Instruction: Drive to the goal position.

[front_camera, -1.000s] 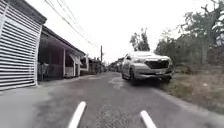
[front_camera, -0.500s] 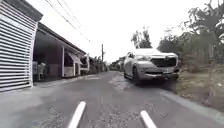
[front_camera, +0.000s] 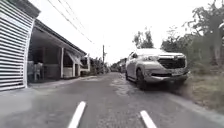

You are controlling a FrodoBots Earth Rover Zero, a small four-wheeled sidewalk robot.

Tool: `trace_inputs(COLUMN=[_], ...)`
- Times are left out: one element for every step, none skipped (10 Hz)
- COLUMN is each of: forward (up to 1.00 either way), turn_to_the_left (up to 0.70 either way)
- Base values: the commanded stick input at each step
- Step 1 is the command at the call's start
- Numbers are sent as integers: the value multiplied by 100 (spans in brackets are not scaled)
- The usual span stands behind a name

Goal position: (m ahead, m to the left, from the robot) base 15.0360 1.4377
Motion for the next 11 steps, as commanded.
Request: trace_inputs(forward=[85, 85, 85, 85, 85, 85, 85, 85, 85, 85, 85], turn_to_the_left=[0, 0, 0, 0, 0, 0, 0, 0, 0, 0, 0])
